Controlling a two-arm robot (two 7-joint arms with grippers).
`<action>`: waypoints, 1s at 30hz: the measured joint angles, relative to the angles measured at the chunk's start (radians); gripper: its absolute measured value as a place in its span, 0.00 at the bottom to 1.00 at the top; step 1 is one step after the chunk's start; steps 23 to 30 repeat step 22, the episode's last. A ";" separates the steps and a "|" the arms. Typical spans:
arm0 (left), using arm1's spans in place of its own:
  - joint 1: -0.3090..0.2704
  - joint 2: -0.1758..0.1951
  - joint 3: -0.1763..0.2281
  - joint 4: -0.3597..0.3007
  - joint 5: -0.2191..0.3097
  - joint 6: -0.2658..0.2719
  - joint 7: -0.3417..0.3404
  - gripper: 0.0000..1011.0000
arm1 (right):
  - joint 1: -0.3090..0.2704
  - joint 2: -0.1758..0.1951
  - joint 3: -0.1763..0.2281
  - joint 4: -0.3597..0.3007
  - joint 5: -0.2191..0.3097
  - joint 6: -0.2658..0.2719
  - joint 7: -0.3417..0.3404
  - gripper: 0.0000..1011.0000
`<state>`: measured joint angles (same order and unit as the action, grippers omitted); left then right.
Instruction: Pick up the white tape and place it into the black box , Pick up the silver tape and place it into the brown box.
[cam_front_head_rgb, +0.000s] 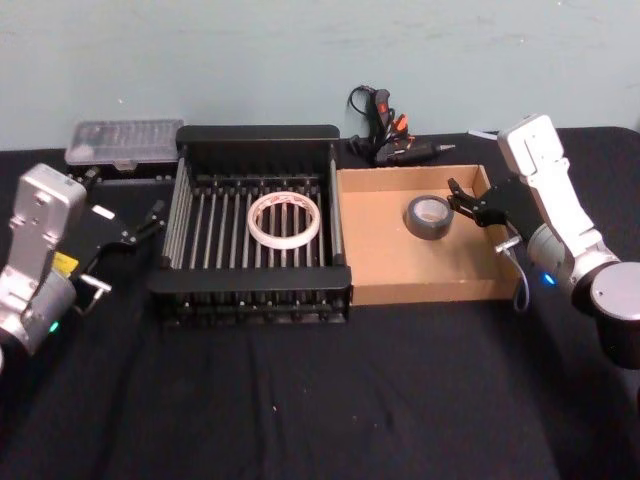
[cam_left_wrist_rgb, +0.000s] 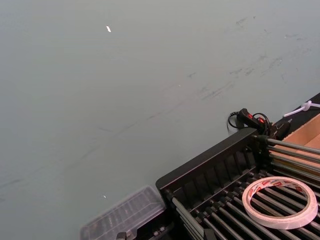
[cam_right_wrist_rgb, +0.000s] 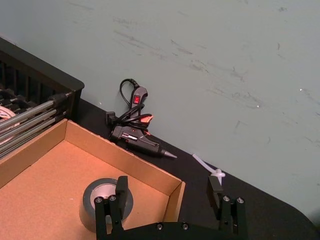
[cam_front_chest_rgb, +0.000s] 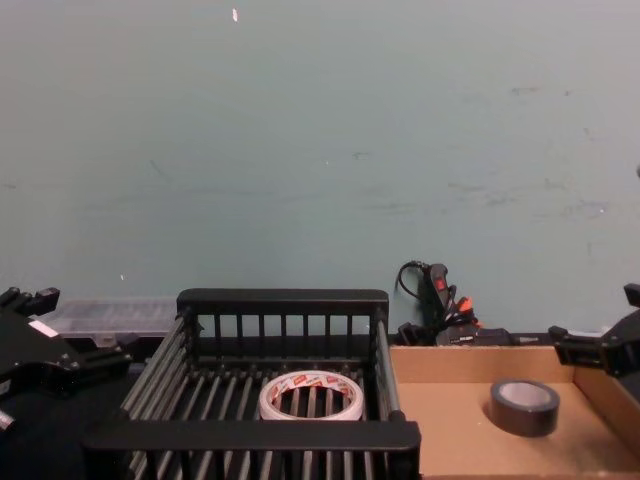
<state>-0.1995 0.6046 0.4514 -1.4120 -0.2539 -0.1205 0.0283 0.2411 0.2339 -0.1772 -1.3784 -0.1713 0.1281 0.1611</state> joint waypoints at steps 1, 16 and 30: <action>0.000 0.000 0.000 0.000 0.000 0.000 0.000 0.99 | 0.000 0.000 0.000 0.000 0.000 0.000 0.000 0.99; 0.000 0.000 0.000 0.000 0.000 0.000 0.000 0.99 | 0.000 0.000 0.000 0.000 0.001 -0.001 0.000 0.99; 0.000 0.000 0.000 0.000 0.000 0.000 0.000 0.99 | 0.000 0.000 0.000 0.000 0.001 -0.001 0.000 0.99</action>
